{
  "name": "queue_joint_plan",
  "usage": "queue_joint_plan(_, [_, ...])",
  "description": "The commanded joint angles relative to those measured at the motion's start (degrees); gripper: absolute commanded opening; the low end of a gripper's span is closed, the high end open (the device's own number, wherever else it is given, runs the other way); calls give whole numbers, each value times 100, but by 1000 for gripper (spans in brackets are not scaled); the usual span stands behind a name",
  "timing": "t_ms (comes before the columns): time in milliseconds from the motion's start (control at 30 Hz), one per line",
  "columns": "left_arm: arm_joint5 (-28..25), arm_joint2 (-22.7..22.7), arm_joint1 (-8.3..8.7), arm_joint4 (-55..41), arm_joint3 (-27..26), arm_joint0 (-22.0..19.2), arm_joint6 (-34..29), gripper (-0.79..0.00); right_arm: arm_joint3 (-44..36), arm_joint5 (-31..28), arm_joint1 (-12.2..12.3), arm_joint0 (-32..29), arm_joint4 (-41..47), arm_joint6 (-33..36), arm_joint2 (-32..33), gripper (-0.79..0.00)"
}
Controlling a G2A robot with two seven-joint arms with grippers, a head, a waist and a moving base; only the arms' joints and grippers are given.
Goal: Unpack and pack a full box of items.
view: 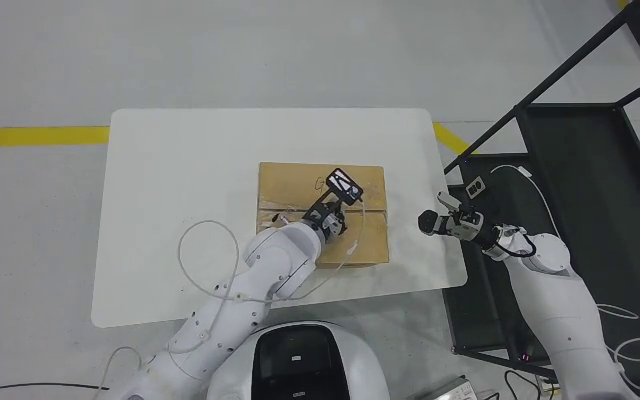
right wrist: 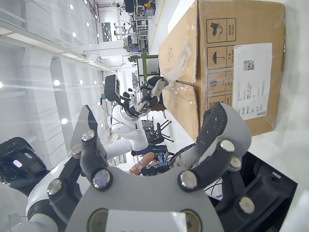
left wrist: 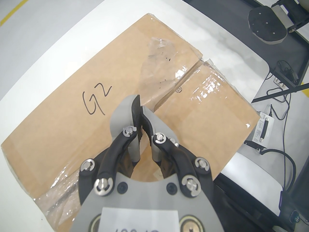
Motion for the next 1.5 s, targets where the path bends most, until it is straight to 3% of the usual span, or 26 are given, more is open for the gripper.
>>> queue_joint_plan(0, [-69,-43,0,-28,-33,32,120,-785,0,0,0,0,0,0,0,0])
queue_joint_plan(367, [175,-367,78,495,-403,565,1090,-785,0,0,0,0,0,0,0,0])
queue_joint_plan(667, [582,-319,69,1099,-539,913,1839,-785,0,0,0,0,0,0,0,0])
queue_joint_plan(1033, [230,-28,-156,491,284,388,1495,-785,0,0,0,0,0,0,0,0])
queue_joint_plan(1467, [193,109,-315,355,680,191,1312,-785,0,0,0,0,0,0,0,0])
